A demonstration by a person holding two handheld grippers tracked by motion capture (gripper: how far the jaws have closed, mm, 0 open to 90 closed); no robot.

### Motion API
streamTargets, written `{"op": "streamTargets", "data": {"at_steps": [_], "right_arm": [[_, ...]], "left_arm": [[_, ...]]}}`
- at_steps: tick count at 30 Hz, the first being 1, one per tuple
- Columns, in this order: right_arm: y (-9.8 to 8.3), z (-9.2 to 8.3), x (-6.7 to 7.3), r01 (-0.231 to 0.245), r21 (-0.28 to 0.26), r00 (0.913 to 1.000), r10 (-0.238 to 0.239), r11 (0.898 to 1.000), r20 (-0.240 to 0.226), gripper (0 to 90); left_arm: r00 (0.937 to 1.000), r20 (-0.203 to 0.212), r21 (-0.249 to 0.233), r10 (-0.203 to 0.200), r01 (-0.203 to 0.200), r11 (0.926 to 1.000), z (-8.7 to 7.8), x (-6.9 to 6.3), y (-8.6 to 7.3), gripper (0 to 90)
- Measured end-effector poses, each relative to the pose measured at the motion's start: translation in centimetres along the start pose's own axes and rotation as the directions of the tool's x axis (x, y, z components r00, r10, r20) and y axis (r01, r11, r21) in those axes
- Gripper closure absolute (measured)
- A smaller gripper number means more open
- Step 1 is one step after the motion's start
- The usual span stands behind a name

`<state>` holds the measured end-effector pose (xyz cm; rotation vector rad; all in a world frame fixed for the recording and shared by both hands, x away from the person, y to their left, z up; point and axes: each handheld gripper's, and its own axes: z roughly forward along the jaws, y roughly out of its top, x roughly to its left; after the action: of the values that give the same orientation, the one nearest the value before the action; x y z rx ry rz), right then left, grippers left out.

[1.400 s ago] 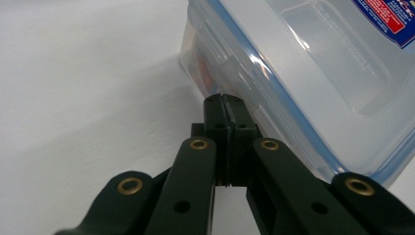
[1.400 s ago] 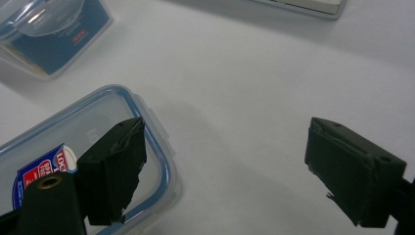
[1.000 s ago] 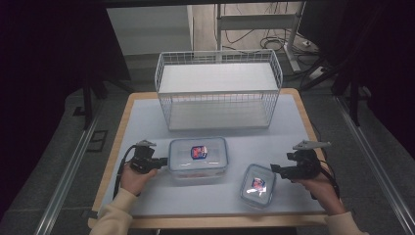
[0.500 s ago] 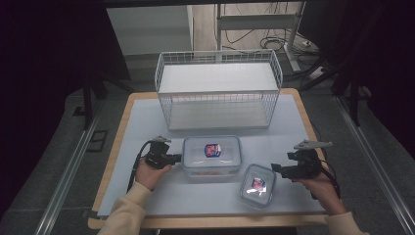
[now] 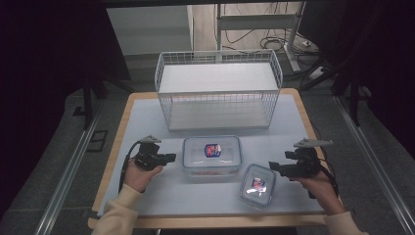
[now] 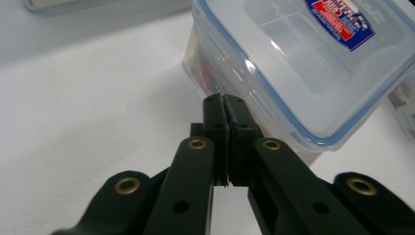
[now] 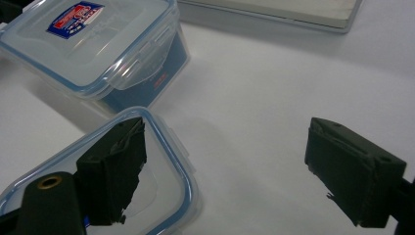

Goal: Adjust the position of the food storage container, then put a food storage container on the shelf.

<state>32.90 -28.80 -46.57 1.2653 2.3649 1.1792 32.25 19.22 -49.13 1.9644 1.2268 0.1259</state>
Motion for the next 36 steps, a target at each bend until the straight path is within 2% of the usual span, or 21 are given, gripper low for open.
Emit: {"op": "streamTargets", "data": {"at_steps": [1,2,3,4,5,6,8,9,10,11,14,16,17,21,23,24,25,30,32,33,36], "right_arm": [[0.1,0.1,0.1,-0.002,0.001,1.0,0.002,1.0,-0.008,14.9],[0.2,0.1,0.2,-0.006,-0.002,0.9998,0.006,1.0,-0.021,14.9],[0.2,0.1,0.2,-0.006,-0.002,0.9998,0.006,1.0,-0.021,14.9],[0.3,0.1,0.3,-0.008,-0.004,0.9995,0.008,1.0,-0.032,14.9],[0.5,0.3,0.5,-0.006,-0.005,0.9991,0.006,1.0,-0.043,14.9],[0.5,0.3,0.5,-0.006,-0.005,0.9991,0.006,1.0,-0.043,14.9],[0.8,0.6,0.9,0.009,0.003,0.9981,-0.009,1.0,-0.061,14.8],[0.8,0.6,0.9,0.009,0.003,0.9981,-0.009,1.0,-0.061,14.8],[0.9,0.7,1.0,0.013,0.005,0.9977,-0.013,1.0,-0.067,14.7],[1.2,0.9,1.2,0.015,0.004,0.9963,-0.015,1.0,-0.084,14.2],[1.7,1.0,1.4,-0.001,-0.006,0.9946,0.0,1.0,-0.104,13.9],[2.6,1.6,1.8,-0.032,-0.017,0.9894,0.03,0.999,-0.142,13.6],[2.8,1.8,2.0,-0.035,-0.017,0.9879,0.032,0.999,-0.152,13.4],[3.3,2.5,2.6,-0.035,-0.004,0.9835,0.034,0.999,-0.178,12.9],[3.7,3.0,2.9,-0.039,0.008,0.982,0.039,0.999,-0.185,12.7],[3.8,3.2,3.1,-0.041,0.013,0.9818,0.043,0.999,-0.185,12.5],[3.8,3.2,3.1,-0.041,0.013,0.9818,0.043,0.999,-0.185,12.5],[4.9,4.7,3.7,-0.051,0.04,0.9739,0.059,0.998,-0.219,12.2],[5.7,6.0,3.8,-0.073,0.08,0.9676,0.09,0.994,-0.236,11.9],[5.7,6.0,3.8,-0.073,0.08,0.9676,0.09,0.994,-0.236,11.9],[6.4,7.6,3.5,-0.1,0.13,0.9597,0.131,0.986,-0.249,11.9]], "left_arm": [[1.0,0.001,-0.001,0.001,-0.001,1.0,-0.1,0.0,0.0,86.4],[0.9998,-0.018,-0.023,-0.006,0.005,0.9997,-0.4,0.1,0.1,77.1],[0.9998,-0.018,-0.023,-0.006,0.005,0.9997,-0.4,0.1,0.1,66.1],[0.9997,-0.015,-0.031,-0.017,0.017,0.9994,-0.5,0.2,0.1,66.1],[0.9996,-0.007,-0.036,-0.029,0.028,0.999,-0.7,0.3,0.1,52.6],[0.9988,0.001,-0.049,-0.049,0.049,0.9976,-0.8,0.4,0.1,52.6],[0.9973,0.012,-0.07,-0.073,0.073,0.9948,-1.4,0.6,0.2,32.7],[0.9973,0.012,-0.07,-0.073,0.073,0.9948,-1.4,0.6,0.2,28.3],[0.9966,0.016,-0.072,-0.081,0.082,0.994,-1.6,0.5,0.3,28.3],[0.9958,0.031,-0.064,-0.086,0.088,0.9941,-1.5,0.6,0.5,21.5],[0.9952,0.04,-0.055,-0.09,0.092,0.9943,-1.2,0.5,0.7,18.3],[0.993,0.064,-0.04,-0.099,0.102,0.994,-0.9,0.5,0.9,17.6],[0.9894,0.093,-0.024,-0.112,0.114,0.9932,-0.5,0.5,1.1,17.2],[0.9859,0.114,-0.012,-0.123,0.125,0.9921,0.1,0.7,1.4,16.6],[0.9816,0.133,-0.003,-0.137,0.139,0.9903,0.6,0.8,1.7,16.4],[0.9773,0.151,0.008,-0.148,0.149,0.9889,1.2,0.9,1.9,16.3],[0.9773,0.151,0.008,-0.148,0.149,0.9889,1.2,0.9,1.9,16.3],[0.962,0.2,0.036,-0.185,0.182,0.9827,2.6,1.2,2.2,16.2],[0.9597,0.215,0.053,-0.181,0.174,0.9834,3.2,1.0,2.5,16.5],[0.9597,0.215,0.053,-0.181,0.174,0.9834,3.2,1.0,2.5,16.6],[0.9575,0.227,0.067,-0.178,0.167,0.9837,3.8,0.8,2.7,16.7]]}}
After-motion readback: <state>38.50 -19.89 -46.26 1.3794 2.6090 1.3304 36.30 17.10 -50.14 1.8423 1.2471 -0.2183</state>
